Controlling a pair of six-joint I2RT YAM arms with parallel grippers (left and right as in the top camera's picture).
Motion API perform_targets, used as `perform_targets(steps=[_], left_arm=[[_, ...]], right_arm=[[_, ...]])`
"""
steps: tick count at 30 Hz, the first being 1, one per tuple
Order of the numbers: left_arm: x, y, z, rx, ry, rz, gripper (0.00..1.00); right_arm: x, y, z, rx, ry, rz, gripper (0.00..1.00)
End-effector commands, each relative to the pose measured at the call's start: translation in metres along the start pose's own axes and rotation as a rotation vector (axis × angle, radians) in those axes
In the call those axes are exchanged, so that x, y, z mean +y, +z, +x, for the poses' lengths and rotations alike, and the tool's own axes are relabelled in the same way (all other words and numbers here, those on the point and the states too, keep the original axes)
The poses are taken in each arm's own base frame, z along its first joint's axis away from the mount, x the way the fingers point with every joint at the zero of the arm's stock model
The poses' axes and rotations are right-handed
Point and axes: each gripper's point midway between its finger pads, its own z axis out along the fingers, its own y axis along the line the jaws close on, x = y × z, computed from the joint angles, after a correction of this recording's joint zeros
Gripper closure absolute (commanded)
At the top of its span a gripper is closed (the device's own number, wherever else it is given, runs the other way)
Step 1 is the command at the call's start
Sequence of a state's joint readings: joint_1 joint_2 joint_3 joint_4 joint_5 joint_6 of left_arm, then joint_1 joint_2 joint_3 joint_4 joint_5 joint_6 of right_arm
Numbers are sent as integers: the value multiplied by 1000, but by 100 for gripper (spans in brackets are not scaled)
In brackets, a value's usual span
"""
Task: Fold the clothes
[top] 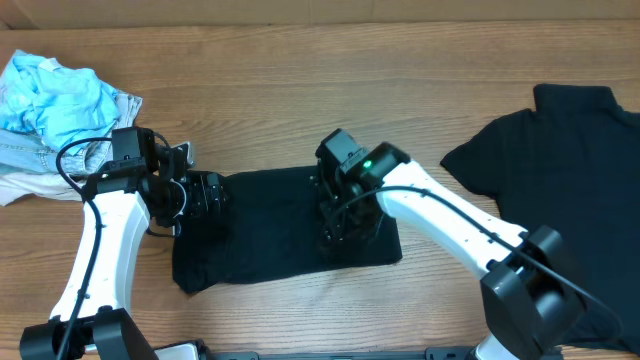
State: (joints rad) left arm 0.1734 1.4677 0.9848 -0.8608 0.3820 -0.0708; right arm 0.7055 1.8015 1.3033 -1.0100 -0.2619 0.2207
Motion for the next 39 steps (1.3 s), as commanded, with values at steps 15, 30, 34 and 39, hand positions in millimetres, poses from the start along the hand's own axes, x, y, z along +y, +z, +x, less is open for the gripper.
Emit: perform_targets(steps=[15, 30, 34, 39], left_arm=[[-36, -65, -51, -127, 63, 99, 18], [-37, -65, -46, -111, 96, 104, 18], [-37, -65, -48, -116, 98, 103, 18], [-37, -65, -48, -117, 99, 102, 18]], right_arm=[[-2, 30, 3, -32, 640, 33, 39], [1, 12, 7, 84, 494, 81, 92], [9, -9, 8, 109, 410, 87, 93], [19, -7, 12, 135, 401, 50, 87]])
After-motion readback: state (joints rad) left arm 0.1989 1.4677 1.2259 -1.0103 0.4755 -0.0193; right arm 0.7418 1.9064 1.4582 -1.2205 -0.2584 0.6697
